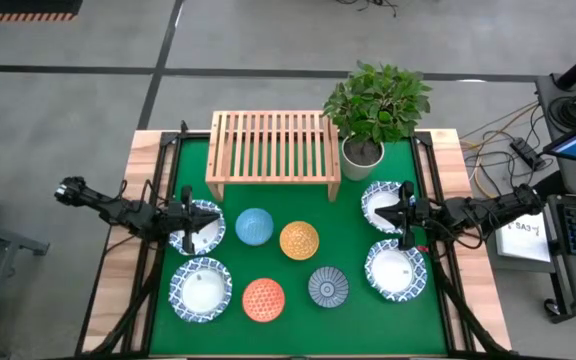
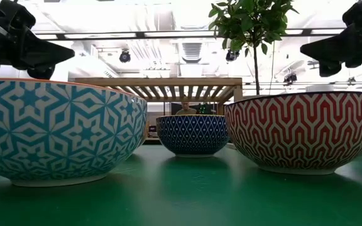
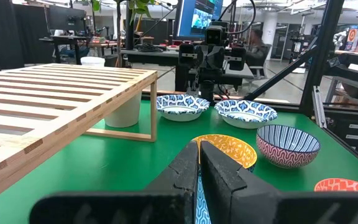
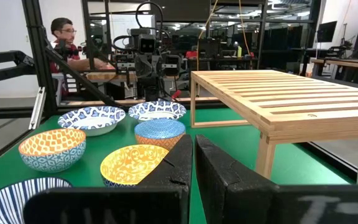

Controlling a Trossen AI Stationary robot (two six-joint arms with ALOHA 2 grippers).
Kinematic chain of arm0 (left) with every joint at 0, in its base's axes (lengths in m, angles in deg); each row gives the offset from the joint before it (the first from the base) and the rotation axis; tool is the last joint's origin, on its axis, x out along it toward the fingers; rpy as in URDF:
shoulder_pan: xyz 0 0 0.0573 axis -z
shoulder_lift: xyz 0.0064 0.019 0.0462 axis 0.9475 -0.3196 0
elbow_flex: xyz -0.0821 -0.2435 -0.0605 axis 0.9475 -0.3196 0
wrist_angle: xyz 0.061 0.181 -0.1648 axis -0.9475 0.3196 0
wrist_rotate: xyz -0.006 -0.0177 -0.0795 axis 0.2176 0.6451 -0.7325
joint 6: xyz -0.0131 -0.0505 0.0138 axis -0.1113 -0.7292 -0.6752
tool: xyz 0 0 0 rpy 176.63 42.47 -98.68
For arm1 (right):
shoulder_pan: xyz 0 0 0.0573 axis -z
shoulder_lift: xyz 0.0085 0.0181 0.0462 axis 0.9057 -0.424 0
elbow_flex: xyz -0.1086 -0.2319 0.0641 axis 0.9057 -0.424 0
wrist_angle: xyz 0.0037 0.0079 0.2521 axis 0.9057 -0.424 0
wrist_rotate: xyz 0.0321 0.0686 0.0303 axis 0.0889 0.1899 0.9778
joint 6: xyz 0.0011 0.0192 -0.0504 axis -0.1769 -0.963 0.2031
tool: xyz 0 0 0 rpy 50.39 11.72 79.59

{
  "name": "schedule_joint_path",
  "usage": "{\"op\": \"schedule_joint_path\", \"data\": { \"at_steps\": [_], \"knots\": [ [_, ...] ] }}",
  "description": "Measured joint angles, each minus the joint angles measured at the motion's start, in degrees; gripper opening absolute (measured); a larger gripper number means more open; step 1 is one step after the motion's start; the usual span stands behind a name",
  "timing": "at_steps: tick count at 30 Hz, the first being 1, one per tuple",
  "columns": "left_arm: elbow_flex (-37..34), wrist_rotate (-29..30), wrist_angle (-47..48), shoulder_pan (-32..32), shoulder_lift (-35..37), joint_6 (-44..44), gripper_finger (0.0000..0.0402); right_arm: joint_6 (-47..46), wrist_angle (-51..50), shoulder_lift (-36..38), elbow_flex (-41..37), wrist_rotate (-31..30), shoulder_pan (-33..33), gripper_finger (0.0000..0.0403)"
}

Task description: Place and stack bowls onto a shelf

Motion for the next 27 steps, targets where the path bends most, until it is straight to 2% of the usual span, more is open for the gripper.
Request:
{"op": "schedule_joint_path", "data": {
  "at_steps": [4,5,7,9,17,21,27],
  "knots": [
    [-0.1,1.3,-0.9,0.0,0.0,-0.1,0.0,-1.4,0.0,0.0,0.0,0.0,0.0,0.0009],
    [-0.2,1.8,-2.5,-0.1,0.0,-2.3,0.0,-5.4,0.0,0.0,0.0,0.1,0.0,0.0009],
    [-0.1,1.8,-8.3,-0.1,0.0,-12.1,0.0,-19.3,0.1,0.0,0.0,2.0,-0.1,0.0009],
    [-0.1,1.8,-12.6,-0.1,0.0,-18.2,0.0,-23.0,3.9,-0.6,0.0,0.9,0.0,0.0009],
    [-0.1,-3.0,-22.4,0.0,-2.2,-18.9,0.0,-23.3,21.8,-5.2,0.0,7.0,-1.7,0.0009],
    [-0.1,-7.4,-27.6,0.0,-6.6,-17.5,0.0,-20.8,29.9,-12.1,0.0,4.9,-3.2,0.0009],
    [-0.1,-11.7,-42.7,0.0,-17.6,-15.6,0.0,-18.9,37.3,-26.6,4.3,1.5,-4.7,0.0009]
  ]
}}
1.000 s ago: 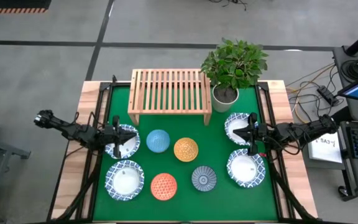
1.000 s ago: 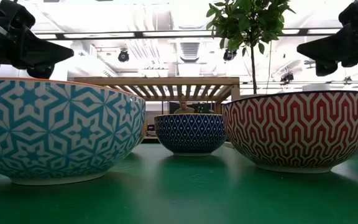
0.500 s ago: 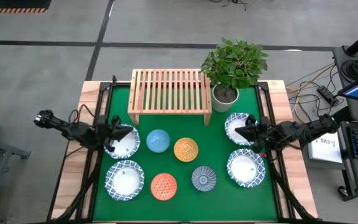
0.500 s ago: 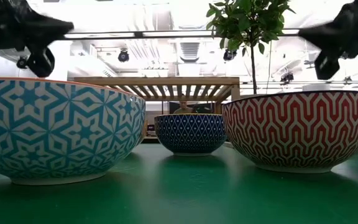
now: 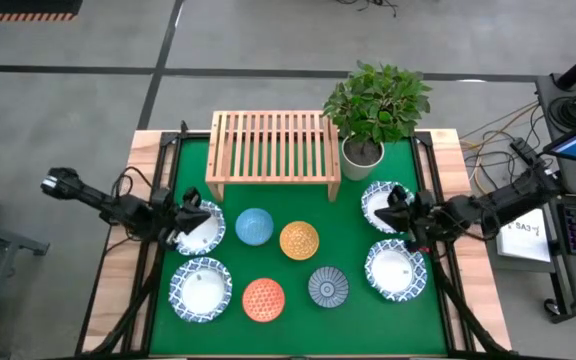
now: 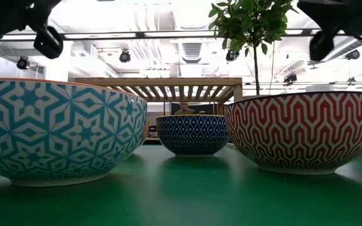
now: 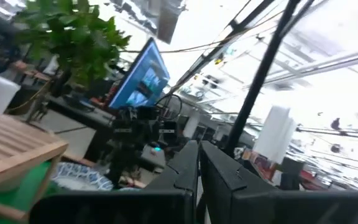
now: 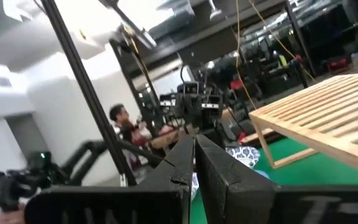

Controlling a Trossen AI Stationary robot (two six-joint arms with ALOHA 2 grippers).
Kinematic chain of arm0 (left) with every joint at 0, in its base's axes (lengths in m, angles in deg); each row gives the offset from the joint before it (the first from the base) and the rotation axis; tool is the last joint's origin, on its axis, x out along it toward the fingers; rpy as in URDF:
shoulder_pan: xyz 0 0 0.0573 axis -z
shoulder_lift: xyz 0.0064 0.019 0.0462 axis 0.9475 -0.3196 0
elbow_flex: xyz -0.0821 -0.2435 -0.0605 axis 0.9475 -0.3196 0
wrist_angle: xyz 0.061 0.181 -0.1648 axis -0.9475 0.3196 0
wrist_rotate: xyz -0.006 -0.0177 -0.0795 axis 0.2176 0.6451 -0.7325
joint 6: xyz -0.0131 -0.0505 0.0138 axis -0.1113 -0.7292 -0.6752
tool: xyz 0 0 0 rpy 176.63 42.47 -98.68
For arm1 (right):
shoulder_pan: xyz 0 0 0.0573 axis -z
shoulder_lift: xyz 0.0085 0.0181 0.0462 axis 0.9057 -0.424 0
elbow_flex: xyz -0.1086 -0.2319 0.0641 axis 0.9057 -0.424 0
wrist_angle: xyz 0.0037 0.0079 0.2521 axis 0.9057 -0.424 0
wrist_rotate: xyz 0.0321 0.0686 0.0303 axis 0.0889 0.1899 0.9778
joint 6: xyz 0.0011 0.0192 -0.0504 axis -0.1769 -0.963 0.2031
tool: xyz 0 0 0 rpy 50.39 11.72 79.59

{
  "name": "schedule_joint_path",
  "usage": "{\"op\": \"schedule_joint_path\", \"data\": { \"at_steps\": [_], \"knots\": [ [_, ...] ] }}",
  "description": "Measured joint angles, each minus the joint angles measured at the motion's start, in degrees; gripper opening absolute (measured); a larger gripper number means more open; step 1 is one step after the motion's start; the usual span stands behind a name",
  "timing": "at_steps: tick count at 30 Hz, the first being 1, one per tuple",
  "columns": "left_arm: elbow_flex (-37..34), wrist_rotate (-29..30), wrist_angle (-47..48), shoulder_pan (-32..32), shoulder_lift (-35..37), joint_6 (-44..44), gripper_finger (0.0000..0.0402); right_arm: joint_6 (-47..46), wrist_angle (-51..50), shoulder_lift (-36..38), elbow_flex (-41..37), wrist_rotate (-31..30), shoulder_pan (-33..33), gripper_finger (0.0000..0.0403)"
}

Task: Place and stack bowls onto a shelf
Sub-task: Put the small yellow bowl on the shelf

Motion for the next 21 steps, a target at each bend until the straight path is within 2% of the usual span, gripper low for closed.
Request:
{"op": "schedule_joint_path", "data": {
  "at_steps": [5,8,11,16,21],
  "knots": [
    [1.1,-0.7,-4.5,0.0,-7.7,-3.2,0.0,1.6,-0.5,-12.9,9.3,-0.1,-0.8,0.0009],
    [2.7,-1.9,-3.9,0.0,-10.9,-8.5,0.0,1.6,-6.3,-19.7,16.6,-0.1,-1.2,0.0009],
    [4.3,-4.8,-3.3,0.0,-13.7,-9.9,0.0,-0.5,-19.1,-26.2,24.4,0.1,-1.3,0.0009],
    [6.7,-6.0,-1.9,0.0,-16.8,-10.1,0.0,-7.6,-40.1,-36.0,38.4,-1.5,-1.3,0.0009],
    [10.1,-6.0,6.7,0.0,-17.5,-9.5,0.0,-16.0,-60.5,-45.4,51.5,-1.5,-1.3,0.0009]
  ]
}}
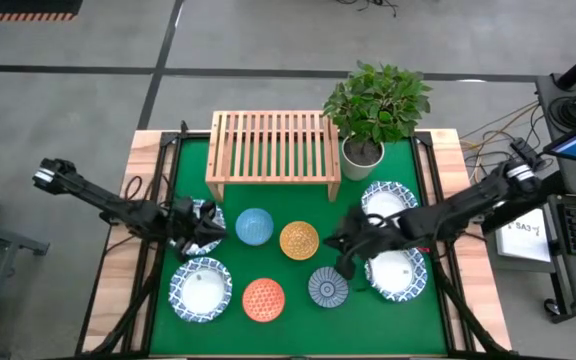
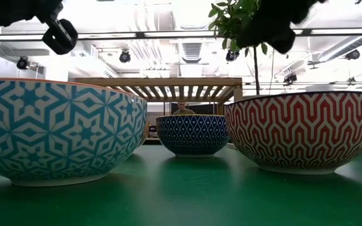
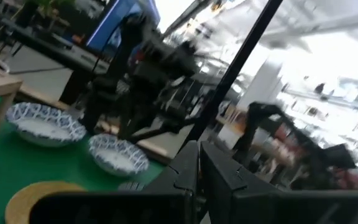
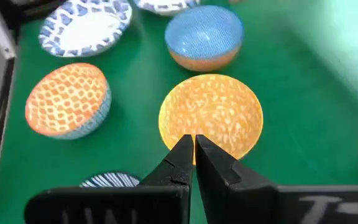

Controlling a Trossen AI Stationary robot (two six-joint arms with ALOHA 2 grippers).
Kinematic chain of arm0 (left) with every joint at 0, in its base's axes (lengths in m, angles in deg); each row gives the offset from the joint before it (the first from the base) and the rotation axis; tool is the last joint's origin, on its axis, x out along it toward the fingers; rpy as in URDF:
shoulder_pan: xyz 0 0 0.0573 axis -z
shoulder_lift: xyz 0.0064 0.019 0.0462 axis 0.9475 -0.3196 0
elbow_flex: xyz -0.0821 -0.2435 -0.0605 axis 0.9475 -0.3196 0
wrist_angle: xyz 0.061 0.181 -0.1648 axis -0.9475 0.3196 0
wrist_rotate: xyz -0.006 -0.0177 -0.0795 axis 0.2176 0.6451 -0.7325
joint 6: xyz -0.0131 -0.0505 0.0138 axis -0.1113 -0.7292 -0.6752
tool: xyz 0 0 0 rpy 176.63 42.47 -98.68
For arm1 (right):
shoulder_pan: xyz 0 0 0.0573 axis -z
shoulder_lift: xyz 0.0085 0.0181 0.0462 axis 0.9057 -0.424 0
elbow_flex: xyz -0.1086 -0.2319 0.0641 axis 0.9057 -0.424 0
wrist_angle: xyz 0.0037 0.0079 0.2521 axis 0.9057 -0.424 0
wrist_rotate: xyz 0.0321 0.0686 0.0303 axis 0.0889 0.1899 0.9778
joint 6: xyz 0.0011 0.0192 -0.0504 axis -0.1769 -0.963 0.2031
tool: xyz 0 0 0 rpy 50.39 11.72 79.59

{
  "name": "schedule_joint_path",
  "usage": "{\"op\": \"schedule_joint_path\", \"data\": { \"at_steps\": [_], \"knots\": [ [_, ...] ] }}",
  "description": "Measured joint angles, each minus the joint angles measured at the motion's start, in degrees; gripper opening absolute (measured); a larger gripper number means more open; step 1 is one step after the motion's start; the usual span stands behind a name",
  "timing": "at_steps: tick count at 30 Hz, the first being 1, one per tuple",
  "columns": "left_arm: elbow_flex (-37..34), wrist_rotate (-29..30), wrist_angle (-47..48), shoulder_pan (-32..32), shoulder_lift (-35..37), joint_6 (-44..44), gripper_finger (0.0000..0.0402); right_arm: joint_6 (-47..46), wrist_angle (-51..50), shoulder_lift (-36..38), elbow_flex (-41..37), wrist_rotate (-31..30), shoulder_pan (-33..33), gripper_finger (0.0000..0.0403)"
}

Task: Place and stack bowls onto a shelf
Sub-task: Put the small yellow bowl on the shelf

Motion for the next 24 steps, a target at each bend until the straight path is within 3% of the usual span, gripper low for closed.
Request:
{"op": "schedule_joint_path", "data": {
  "at_steps": [5,12,19,24],
  "knots": [
    [6.6,0.1,16.2,0.0,1.2,4.9,0.0,-3.2,-15.9,-8.9,11.9,0.0,0.0,0.0009],
    [20.0,0.2,45.3,0.1,0.9,13.3,0.0,4.3,-23.3,-19.5,25.1,-0.1,0.0,0.0009],
    [22.6,-1.6,45.8,0.9,1.5,25.9,0.0,13.8,-22.9,-28.0,35.1,-0.1,0.2,0.0009],
    [19.9,-1.2,45.4,0.9,3.1,28.6,0.0,16.5,-23.0,-32.1,39.2,0.0,0.8,0.0009]
  ]
}}
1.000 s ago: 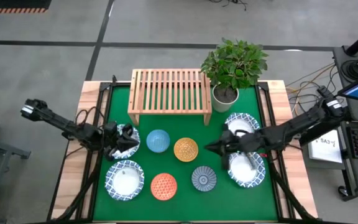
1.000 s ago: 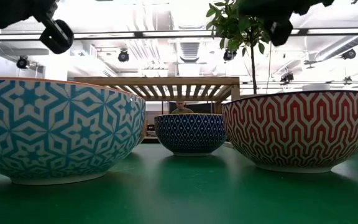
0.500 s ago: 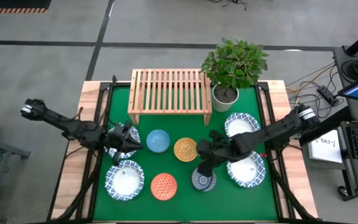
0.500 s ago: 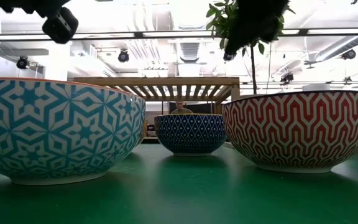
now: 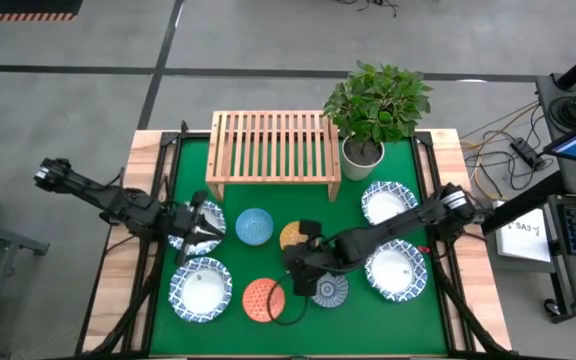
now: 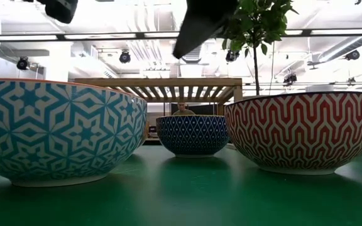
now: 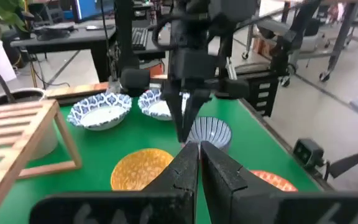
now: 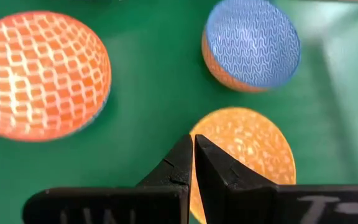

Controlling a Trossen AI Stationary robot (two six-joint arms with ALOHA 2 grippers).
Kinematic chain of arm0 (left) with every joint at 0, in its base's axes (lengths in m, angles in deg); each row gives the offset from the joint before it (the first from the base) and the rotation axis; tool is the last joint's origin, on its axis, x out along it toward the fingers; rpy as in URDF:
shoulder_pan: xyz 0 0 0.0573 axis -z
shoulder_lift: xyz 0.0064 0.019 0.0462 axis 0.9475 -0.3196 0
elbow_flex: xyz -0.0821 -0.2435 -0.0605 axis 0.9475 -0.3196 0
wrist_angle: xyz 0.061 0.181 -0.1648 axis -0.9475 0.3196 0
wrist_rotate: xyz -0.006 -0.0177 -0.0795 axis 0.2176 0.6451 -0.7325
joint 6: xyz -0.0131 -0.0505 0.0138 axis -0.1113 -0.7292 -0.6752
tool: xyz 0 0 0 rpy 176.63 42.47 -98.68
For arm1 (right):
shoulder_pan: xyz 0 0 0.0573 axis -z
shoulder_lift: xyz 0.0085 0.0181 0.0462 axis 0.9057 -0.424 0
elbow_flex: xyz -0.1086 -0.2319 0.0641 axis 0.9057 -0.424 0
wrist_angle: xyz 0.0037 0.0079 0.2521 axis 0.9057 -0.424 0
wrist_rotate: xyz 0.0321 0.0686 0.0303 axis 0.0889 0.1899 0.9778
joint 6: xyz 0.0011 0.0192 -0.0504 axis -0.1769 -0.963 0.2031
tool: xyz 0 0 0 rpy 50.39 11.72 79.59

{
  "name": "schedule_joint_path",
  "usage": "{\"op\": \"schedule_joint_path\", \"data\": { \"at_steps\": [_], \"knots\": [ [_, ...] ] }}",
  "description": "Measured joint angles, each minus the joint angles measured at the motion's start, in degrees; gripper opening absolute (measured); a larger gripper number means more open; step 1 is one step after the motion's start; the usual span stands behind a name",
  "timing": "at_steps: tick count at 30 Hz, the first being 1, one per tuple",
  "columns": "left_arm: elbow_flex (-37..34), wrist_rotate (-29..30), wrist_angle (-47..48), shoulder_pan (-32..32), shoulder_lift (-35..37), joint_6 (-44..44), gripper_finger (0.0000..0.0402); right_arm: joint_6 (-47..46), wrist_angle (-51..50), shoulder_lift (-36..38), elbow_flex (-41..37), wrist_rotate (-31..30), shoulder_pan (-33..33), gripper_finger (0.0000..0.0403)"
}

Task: Place and stack bowls onto a shelf
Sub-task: Put the small yellow bowl on the shelf

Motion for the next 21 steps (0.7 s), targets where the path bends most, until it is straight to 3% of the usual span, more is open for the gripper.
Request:
{"op": "schedule_joint_path", "data": {
  "at_steps": [21],
  "knots": [
    [1.1,0.0,-3.7,0.0,0.6,-1.9,0.0,1.0,1.7,-1.2,1.6,0.0,0.9,0.0009]
  ]
}}
